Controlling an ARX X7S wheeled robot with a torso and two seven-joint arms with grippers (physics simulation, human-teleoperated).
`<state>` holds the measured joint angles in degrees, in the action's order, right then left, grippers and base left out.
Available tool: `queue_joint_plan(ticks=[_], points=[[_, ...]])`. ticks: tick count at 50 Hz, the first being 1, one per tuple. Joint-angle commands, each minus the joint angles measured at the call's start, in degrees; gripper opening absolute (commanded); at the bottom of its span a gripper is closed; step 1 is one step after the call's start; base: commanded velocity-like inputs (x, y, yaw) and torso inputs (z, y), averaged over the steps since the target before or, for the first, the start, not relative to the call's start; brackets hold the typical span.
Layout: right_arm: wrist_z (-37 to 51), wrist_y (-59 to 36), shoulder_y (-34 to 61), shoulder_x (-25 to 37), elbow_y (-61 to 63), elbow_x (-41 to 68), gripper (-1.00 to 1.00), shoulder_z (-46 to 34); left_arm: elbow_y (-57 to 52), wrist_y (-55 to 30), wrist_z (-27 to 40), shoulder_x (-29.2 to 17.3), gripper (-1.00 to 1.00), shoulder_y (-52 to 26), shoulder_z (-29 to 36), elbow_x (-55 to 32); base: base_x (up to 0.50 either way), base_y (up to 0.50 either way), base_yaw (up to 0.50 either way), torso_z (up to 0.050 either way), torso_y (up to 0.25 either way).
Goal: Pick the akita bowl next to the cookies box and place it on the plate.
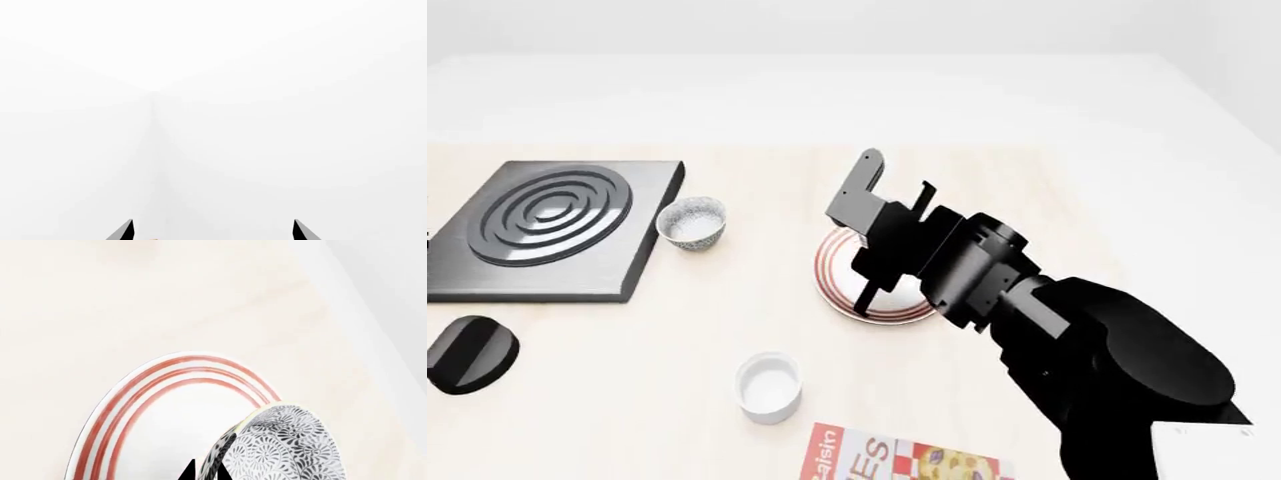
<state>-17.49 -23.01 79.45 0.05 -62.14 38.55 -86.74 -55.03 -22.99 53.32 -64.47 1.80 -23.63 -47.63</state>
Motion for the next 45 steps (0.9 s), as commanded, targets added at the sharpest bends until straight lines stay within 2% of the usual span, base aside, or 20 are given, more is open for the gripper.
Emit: queue_joint_plan(ticks=[1,11,18,45], points=[[0.2,0.7,0.5,0.0,0.6,-0.2,-1.00,0.1,-0.2,0.4,-0.1,0.4,1.00,0.4,-1.1,-0.2,0.00,0.00,0.00,0.000,0.000],[0.9,1.3,0.5,0.0,0.5,0.6,-1.00,0.2,-0.2,0.6,-0.6,0.0,1.00,0.5,-0.4,0.8,0.00,0.00,0.00,0.000,0.000],[1.7,2.3,0.6,0.0,0.1,0.9,-1.00,0.2,-0.4,0.9,-0.9,0.3,1.00,0.9,-0.9,0.7,0.00,0.00,0.00,0.000,-0.211],[2.5,2.7,-0.3,0.0,-0.4,0.9,-1.00,0.1,-0.3,1.6,-0.9,0.4,1.00,0.9,-0.9,0.5,0.00,0.00,0.00,0.000,-0.001]])
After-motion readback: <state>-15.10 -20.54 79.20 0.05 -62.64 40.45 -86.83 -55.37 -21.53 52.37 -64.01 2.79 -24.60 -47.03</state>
